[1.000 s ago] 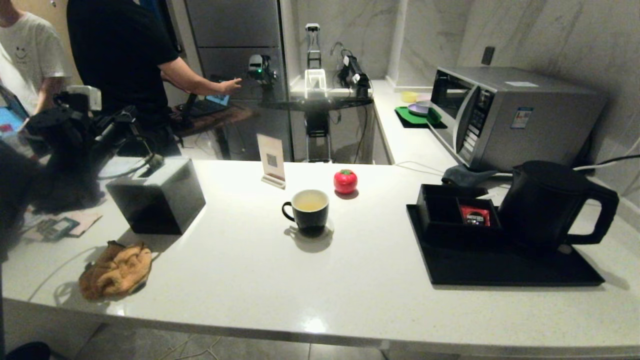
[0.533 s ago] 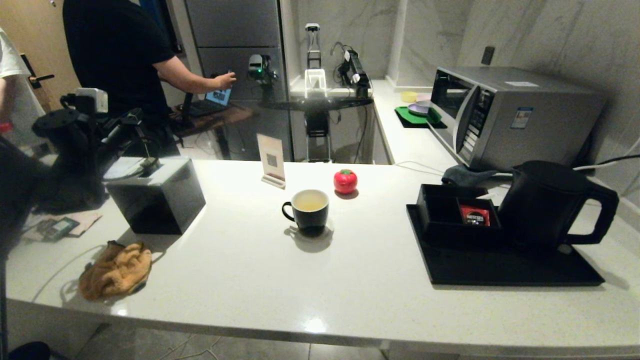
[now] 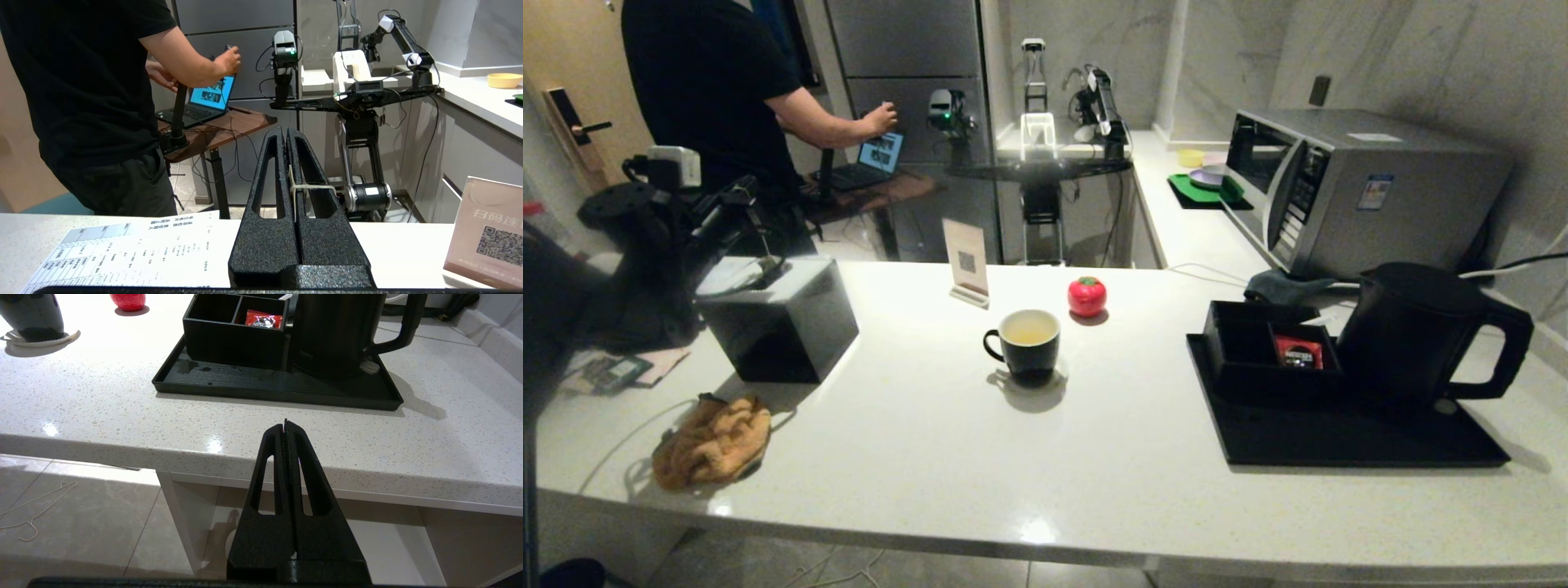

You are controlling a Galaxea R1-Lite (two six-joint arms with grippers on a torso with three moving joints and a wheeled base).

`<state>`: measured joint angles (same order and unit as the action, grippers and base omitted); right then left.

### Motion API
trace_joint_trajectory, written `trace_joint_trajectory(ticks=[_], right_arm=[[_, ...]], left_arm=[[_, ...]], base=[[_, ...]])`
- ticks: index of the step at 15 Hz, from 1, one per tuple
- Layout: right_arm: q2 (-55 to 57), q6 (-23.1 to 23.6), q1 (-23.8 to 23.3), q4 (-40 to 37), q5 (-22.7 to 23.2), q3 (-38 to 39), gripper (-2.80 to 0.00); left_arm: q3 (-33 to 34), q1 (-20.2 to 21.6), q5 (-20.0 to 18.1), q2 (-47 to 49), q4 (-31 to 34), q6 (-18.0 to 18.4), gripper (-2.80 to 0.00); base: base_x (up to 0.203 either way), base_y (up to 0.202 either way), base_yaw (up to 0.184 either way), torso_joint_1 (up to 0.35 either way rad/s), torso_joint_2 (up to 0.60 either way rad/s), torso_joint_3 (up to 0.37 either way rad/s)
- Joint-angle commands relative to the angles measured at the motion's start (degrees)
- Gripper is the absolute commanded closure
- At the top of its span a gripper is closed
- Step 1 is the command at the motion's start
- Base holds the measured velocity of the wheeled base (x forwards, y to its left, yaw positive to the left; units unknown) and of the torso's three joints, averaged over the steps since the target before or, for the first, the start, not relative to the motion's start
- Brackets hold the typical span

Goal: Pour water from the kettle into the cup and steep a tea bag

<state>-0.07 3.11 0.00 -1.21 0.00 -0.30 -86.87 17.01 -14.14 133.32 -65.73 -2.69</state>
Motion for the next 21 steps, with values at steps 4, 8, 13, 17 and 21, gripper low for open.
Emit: trace_joint_trajectory(ticks=[4, 8, 13, 17, 21], right_arm=[[0.1, 0.1, 0.0, 0.0, 0.0, 0.0, 0.0], [0.1, 0.1, 0.0, 0.0, 0.0, 0.0, 0.0], [0.1, 0.1, 0.0, 0.0, 0.0, 0.0, 0.0], [0.1, 0.1, 0.0, 0.0, 0.0, 0.0, 0.0], [0.1, 0.1, 0.0, 0.0, 0.0, 0.0, 0.0]], left_arm=[[0.0, 0.0, -0.1, -0.9, -0.3, 0.0, 0.0], [0.0, -0.4, -0.1, -1.0, -0.4, 0.0, 0.0], [1.5, -0.3, -0.1, -0.9, -0.4, 0.0, 0.0], [3.5, 0.3, 0.1, -1.1, -0.4, -0.1, 0.0], [3.5, 1.2, 0.1, -1.1, -0.4, -0.1, 0.0]], base=[[0.0, 0.0, 0.0, 0.0, 0.0, 0.0], [0.0, 0.0, 0.0, 0.0, 0.0, 0.0], [0.0, 0.0, 0.0, 0.0, 0.0, 0.0], [0.0, 0.0, 0.0, 0.0, 0.0, 0.0], [0.0, 0.0, 0.0, 0.0, 0.0, 0.0]])
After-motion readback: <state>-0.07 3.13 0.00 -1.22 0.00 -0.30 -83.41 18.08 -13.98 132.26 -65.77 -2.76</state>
